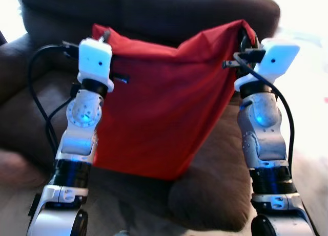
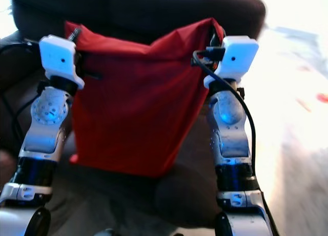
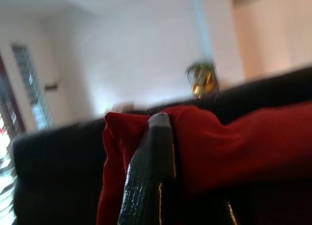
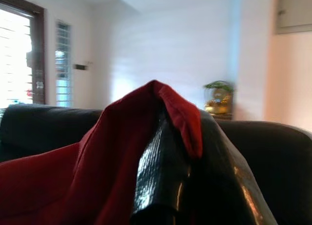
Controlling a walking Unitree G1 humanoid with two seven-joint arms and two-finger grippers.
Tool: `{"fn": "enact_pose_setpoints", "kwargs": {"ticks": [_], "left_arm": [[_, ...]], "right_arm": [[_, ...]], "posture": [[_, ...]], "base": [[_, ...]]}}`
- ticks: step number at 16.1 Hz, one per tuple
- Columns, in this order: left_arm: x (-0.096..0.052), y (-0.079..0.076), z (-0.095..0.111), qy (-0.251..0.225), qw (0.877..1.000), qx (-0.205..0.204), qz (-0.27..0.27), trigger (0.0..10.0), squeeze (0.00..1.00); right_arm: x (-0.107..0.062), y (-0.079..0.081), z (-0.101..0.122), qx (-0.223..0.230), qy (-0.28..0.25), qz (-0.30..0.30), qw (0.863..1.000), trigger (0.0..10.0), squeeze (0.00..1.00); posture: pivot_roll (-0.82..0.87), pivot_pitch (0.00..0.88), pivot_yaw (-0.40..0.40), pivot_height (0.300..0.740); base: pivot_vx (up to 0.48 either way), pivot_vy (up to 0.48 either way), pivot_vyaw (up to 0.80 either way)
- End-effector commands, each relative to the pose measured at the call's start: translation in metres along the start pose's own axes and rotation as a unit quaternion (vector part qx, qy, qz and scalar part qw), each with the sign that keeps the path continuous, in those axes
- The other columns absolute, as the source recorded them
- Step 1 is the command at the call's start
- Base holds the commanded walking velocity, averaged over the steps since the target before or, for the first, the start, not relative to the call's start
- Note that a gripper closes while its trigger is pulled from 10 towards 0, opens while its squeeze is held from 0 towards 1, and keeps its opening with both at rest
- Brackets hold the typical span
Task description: Move the pillow to the sofa from floor
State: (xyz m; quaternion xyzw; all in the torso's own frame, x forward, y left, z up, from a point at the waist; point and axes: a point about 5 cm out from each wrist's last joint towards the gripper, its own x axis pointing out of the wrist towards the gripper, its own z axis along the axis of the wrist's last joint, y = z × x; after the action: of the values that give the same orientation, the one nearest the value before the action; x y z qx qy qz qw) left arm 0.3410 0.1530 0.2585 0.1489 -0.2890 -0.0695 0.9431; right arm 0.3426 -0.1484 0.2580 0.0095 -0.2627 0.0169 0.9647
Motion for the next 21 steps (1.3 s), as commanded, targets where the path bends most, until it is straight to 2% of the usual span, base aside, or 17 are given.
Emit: {"fn": "enact_pose_setpoints", "kwargs": {"ticks": [1,2,7,10,11,13,15,19,21], "left_arm": [[-0.005,-0.008,-0.01,0.027,0.999,-0.007,-0.025,10.0,0.0],[-0.006,-0.01,-0.014,0.039,0.999,-0.002,-0.034,10.0,0.0],[-0.014,-0.009,-0.039,0.116,0.987,0.083,-0.073,10.0,0.0],[-0.009,-0.001,-0.046,0.14,0.976,0.159,-0.059,10.0,0.0],[-0.007,0.002,-0.048,0.147,0.973,0.17,-0.053,10.0,0.0],[0.012,0.018,-0.05,0.152,0.965,0.21,-0.044,10.0,0.0],[0.027,0.026,-0.048,0.146,0.96,0.237,-0.037,10.0,0.0],[0.047,0.031,-0.046,0.152,0.952,0.263,-0.027,10.0,0.0],[0.059,0.027,-0.039,0.142,0.954,0.262,-0.023,10.0,0.0]], "right_arm": [[0.003,-0.004,0.009,-0.005,-0.022,-0.009,1.0,10.0,0.0],[0.001,-0.004,0.006,-0.007,-0.014,-0.008,1.0,10.0,0.0],[-0.01,-0.002,-0.017,-0.012,0.035,-0.008,0.999,10.0,0.0],[-0.018,-0.004,-0.031,-0.019,0.068,-0.011,0.997,10.0,0.0],[-0.018,-0.004,-0.032,-0.019,0.069,-0.011,0.997,10.0,0.0],[-0.021,-0.005,-0.032,-0.019,0.071,-0.01,0.997,10.0,0.0],[-0.023,-0.007,-0.032,-0.022,0.071,-0.013,0.997,10.0,0.0],[-0.027,-0.012,-0.032,-0.029,0.074,-0.02,0.997,10.0,0.0],[-0.028,-0.017,-0.03,-0.035,0.072,-0.027,0.996,10.0,0.0]], "posture": [[0.06,0.038,-0.059,0.74],[0.06,0.039,-0.06,0.74],[0.06,0.043,-0.061,0.74],[0.06,0.042,-0.063,0.74],[0.06,0.041,-0.064,0.74],[0.05,0.039,-0.062,0.74],[0.05,0.042,-0.059,0.74],[0.03,0.035,-0.046,0.74],[0.02,0.031,-0.039,0.74]], "base": [[0.0,0.0,0.0],[0.0,0.0,0.0],[0.0,0.0,0.0],[0.0,0.0,0.0],[0.0,0.0,0.0],[0.0,0.0,0.0],[0.0,0.0,0.0],[0.0,0.0,0.0],[0.0,0.0,0.0]]}}
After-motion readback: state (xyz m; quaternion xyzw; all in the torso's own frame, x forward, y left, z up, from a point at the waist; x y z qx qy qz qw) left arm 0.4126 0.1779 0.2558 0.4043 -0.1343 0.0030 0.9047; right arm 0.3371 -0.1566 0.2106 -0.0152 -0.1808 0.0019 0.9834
